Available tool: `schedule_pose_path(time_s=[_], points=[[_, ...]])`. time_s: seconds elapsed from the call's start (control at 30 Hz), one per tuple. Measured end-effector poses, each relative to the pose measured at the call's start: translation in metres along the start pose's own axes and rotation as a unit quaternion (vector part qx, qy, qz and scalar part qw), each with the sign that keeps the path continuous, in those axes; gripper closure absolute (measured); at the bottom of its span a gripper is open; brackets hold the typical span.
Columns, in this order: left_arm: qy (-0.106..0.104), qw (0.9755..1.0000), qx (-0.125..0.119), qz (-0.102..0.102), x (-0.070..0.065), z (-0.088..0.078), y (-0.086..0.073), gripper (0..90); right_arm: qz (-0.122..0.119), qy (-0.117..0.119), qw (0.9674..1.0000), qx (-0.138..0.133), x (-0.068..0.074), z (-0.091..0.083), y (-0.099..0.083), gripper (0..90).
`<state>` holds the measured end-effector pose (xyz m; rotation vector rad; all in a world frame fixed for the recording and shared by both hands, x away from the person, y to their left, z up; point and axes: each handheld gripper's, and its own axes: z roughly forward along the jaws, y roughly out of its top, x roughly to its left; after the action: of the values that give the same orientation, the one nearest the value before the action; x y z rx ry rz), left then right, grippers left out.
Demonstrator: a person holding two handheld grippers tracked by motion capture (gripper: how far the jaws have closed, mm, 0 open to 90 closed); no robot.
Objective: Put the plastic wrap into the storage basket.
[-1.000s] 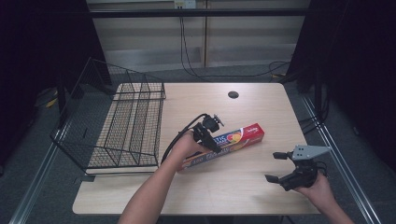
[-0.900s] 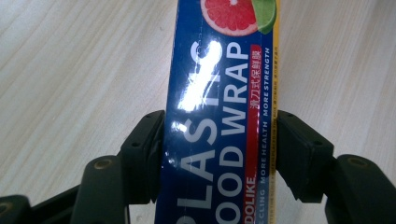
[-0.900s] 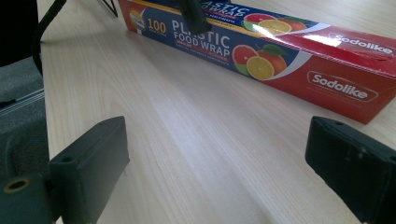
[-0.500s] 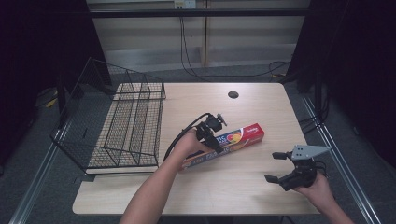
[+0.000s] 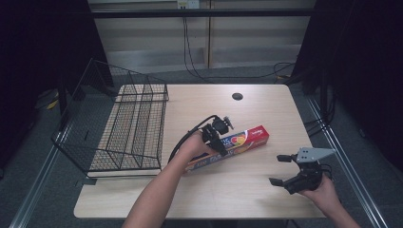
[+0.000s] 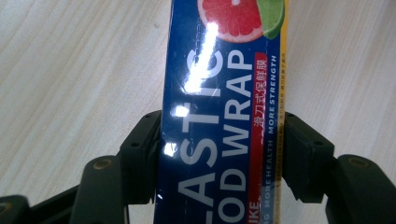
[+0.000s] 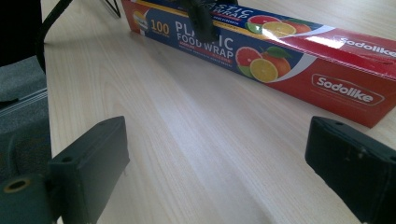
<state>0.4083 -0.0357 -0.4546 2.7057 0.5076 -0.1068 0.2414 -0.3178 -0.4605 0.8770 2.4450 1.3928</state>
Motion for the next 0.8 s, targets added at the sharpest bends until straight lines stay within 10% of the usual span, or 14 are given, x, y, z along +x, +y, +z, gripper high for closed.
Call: schedule_pose_path(time_s=[0.8], points=[[0.014, 0.9985, 0.007, -0.052, -0.007, -0.039, 0.023, 44.6, 0.000, -0.002, 1.0000, -0.005, 0.000, -0.004, -0.001, 5.7]])
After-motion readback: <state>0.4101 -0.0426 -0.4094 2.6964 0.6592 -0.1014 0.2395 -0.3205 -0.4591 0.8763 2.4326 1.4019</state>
